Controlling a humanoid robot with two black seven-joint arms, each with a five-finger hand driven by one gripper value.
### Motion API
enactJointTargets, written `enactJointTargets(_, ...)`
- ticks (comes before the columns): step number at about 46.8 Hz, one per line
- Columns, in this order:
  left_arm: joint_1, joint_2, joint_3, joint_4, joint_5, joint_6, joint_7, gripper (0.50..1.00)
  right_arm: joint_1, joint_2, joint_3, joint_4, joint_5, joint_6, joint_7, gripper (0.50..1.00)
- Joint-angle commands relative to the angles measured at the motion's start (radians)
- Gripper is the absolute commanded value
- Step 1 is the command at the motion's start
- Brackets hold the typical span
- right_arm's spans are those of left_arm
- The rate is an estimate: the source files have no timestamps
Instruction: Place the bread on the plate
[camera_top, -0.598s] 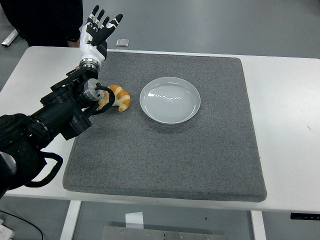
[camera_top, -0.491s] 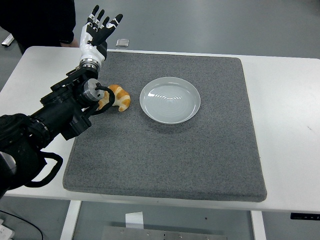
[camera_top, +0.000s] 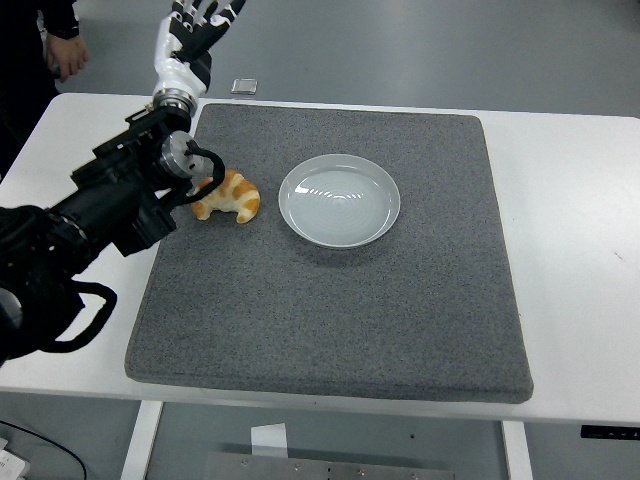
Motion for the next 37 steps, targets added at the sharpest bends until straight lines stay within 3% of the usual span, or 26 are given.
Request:
enactJointTargets(1, -0.047, 0.043, 0.088, -0.008, 0.001, -0.025, 0.002, 1.0, 0.0, 0.0, 0.0, 0.0, 0.001, 0.0, 0.0, 0.932)
enactJointTargets(13, -0.257, 0.263, 0.522, -0.162, 0.003, -0.028, 0.023, 0.99, 0.0, 0.0, 0.0, 0.0, 0.001, 0.0, 0.0, 0.932)
enactJointTargets(20, -0.372, 0.385, 0.74, -0.313, 0.047, -0.054, 0.031, 0.936, 0.0, 0.0, 0.0, 0.0, 0.0, 0.0, 0.0, 0.932)
enactJointTargets(27, -0.449, 0.494, 0.82, -0.487, 0.243, -0.091, 0.034, 0.913, 0.0, 0.0, 0.0, 0.0, 0.0, 0.0, 0.0, 0.932)
enactJointTargets(37, -0.457, 0.6, 0.869, -0.636, 0.679, -0.121, 0.032, 0.913, 0.0, 0.0, 0.0, 0.0, 0.001, 0.0, 0.0, 0.932)
